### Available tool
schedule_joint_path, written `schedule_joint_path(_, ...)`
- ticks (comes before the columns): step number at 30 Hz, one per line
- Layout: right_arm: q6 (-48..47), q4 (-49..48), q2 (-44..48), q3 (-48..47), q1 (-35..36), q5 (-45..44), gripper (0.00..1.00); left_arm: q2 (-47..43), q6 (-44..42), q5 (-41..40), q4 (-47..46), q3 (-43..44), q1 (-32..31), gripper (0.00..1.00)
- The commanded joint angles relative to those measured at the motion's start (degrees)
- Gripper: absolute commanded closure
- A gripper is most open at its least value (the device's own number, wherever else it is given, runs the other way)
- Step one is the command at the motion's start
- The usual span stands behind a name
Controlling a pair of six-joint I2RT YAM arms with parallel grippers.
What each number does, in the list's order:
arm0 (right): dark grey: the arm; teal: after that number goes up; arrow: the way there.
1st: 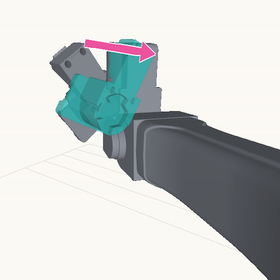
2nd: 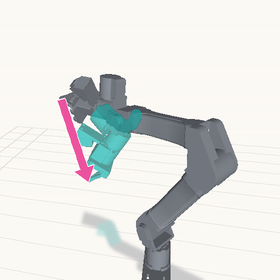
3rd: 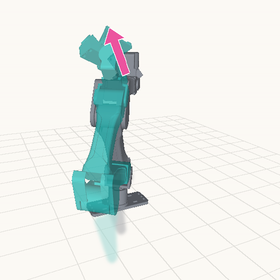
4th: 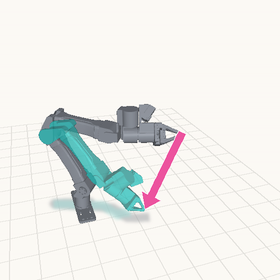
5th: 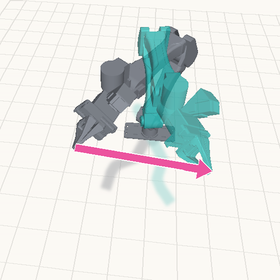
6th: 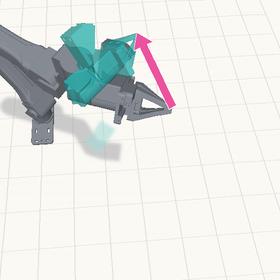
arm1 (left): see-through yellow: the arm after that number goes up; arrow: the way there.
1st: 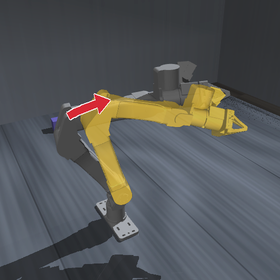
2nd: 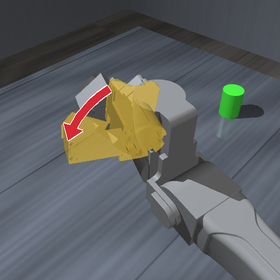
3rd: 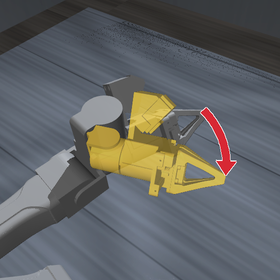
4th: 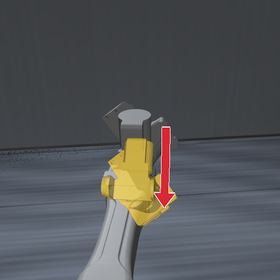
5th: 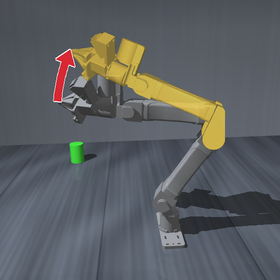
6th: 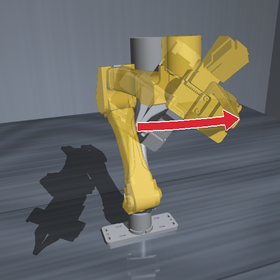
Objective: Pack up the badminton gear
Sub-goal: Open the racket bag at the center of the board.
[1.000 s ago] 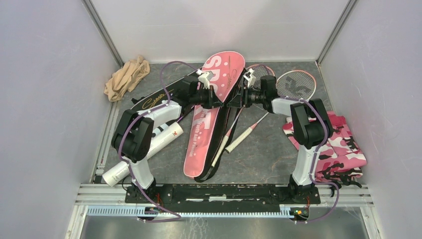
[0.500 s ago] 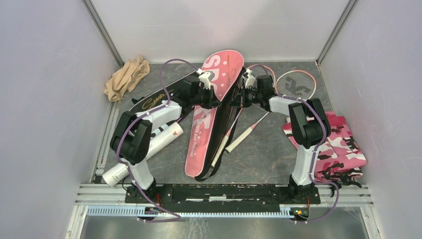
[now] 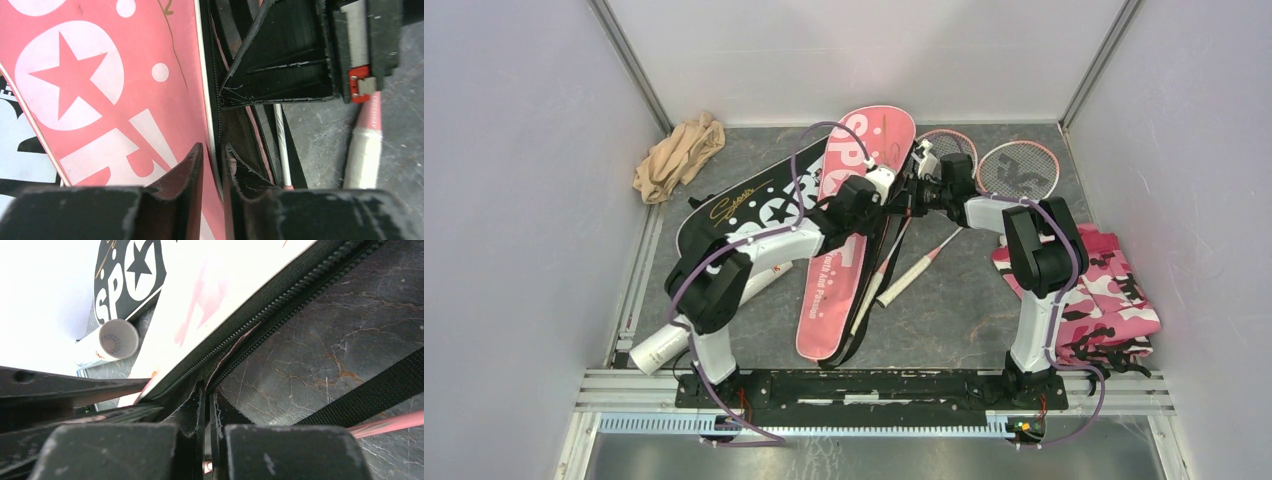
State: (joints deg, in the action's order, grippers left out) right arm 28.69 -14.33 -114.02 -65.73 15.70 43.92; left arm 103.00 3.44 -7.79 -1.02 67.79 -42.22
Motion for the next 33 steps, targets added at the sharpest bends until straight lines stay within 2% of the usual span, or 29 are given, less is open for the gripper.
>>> schedule_joint_path(1, 0.51, -4.82, 0.37, -0.14, -0.16, 0.97, 1.0, 4.54, -5.75, -9.58, 3.03, 4.02, -1.41, 0.71)
schedule_joint_path(10, 0.78, -5.28, 0.55, 0.89, -0.28, 1.85, 1.0, 9.57, -8.69, -18.0, 3.53, 8.85, -2.43, 0.58)
schedule_joint_path(20, 0.26, -5.2, 0.11, 1.18, -0.5, 2.84, 1.0, 13.5, -13.08, -22.36, 1.15, 14.44, -2.26, 0.43)
schedule_joint_path(22, 0.12, -5.1, 0.11, 1.24, -0.66, 2.75, 1.0, 14.37, -13.56, -21.71, 1.12, 15.37, -2.1, 0.43)
schedule_joint_path(25, -1.33, -3.1, 0.28, 0.84, -1.24, 1.73, 1.0, 14.12, -14.1, -19.93, 1.12, 16.1, -1.41, 0.48)
schedule_joint_path(27, -4.09, 0.24, 0.38, -0.35, -1.46, 0.34, 1.0, 12.69, -14.12, -17.3, 1.16, 15.73, -0.64, 0.55)
schedule_joint_path(33, -9.86, 8.2, 0.57, -4.4, -1.94, -2.19, 1.0, 6.14, -11.67, -7.66, 5.25, 15.34, 3.7, 0.94)
